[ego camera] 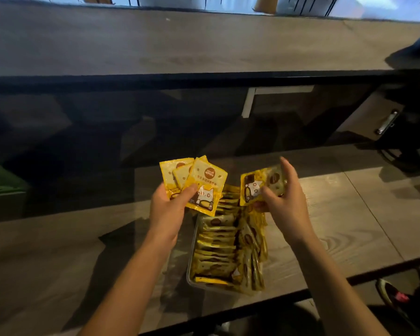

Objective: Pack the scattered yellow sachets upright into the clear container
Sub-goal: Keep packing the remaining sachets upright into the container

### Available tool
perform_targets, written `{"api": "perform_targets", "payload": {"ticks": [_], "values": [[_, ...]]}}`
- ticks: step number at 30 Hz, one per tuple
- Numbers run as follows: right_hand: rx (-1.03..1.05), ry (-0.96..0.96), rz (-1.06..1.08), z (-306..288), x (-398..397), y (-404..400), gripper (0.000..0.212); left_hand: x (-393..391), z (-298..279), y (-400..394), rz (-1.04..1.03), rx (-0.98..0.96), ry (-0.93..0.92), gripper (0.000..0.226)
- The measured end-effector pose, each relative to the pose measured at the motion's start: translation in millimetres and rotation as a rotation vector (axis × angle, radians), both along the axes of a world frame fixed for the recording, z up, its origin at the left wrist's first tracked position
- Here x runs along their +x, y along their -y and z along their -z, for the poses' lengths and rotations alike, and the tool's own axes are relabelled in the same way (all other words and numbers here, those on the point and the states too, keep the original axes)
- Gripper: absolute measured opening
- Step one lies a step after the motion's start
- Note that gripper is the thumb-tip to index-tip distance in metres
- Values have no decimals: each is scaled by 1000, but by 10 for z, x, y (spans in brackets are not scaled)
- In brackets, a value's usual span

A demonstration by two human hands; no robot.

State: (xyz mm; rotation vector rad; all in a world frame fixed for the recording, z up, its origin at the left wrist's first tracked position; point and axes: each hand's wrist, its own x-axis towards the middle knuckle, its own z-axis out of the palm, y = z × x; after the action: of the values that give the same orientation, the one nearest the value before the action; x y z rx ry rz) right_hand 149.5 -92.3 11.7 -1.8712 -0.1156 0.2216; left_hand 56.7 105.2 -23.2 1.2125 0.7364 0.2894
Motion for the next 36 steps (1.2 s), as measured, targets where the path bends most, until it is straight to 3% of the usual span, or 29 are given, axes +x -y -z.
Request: {"api": "perform_targets", "payload": {"ticks": [2,6,15,21,30,36], "values": [[-127,66,-58,46,-72,2,71,-3,9,57,-4,4,-14,20],[-467,279,-165,101,-200,-24,51,2,9,98,-11,2,-14,20],[-658,443,-377,60,-344,32,29,-21,18,32,-21,58,-39,21],[-1044,537,-382,354,-358,-101,16,-12,67,91,-16,51,-55,21],[-1111,461,-578,629,-245,26,74,-22,96,105,-20,81,-81,24],[-1184,438,-594,667,-236,-28,75,-6,114,138,-10,86,-88,21]]}}
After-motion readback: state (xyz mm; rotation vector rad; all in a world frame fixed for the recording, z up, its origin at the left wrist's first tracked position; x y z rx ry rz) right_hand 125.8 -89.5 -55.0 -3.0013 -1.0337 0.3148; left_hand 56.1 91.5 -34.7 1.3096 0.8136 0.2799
